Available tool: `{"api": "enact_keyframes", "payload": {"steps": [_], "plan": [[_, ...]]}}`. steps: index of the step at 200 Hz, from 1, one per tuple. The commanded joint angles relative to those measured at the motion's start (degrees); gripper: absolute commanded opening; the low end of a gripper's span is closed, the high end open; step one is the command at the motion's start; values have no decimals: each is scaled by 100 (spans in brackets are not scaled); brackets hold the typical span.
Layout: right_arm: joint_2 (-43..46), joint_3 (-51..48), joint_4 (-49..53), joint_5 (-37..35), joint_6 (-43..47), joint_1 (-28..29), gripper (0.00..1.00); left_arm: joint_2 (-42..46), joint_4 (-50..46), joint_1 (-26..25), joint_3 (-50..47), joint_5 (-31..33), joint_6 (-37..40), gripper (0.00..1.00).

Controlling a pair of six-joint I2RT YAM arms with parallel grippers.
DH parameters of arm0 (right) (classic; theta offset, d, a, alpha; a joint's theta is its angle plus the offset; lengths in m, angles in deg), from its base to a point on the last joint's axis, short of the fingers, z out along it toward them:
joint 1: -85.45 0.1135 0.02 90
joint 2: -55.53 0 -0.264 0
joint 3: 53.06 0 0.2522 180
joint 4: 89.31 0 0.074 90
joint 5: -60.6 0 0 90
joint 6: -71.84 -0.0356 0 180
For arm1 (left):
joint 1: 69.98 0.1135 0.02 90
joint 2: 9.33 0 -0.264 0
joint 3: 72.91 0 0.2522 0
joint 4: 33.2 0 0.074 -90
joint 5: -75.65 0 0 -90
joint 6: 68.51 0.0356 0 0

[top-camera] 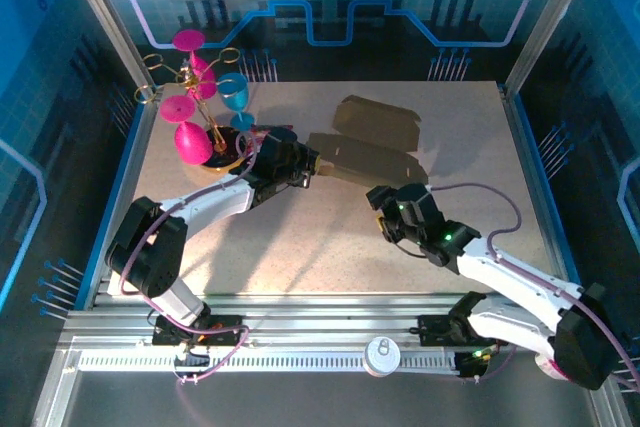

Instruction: Fold the paper box

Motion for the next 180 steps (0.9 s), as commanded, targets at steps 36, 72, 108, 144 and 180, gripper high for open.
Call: {"api": "enact_keyframes", "payload": {"steps": [36,72,108,144,180], "plan": [[-879,-299,-2611,-1132,-1156,37,66,97,185,-104,3,45,-261,0],[-1389,-310,-3167,-1018,-1273,-29,54,97,207,-113,-3,19,-312,0],[-1561,-213,-3287,-998,-1149,-263,40,132,170,-113,-23,0,-325,0],[-1723,-157,-3560,-925,-1221,-503,29,167,143,-113,-23,-8,-338,0],[-1709,-38,-3481,-918,-1297,-547,18,167,163,-112,-45,-8,-384,0]]}}
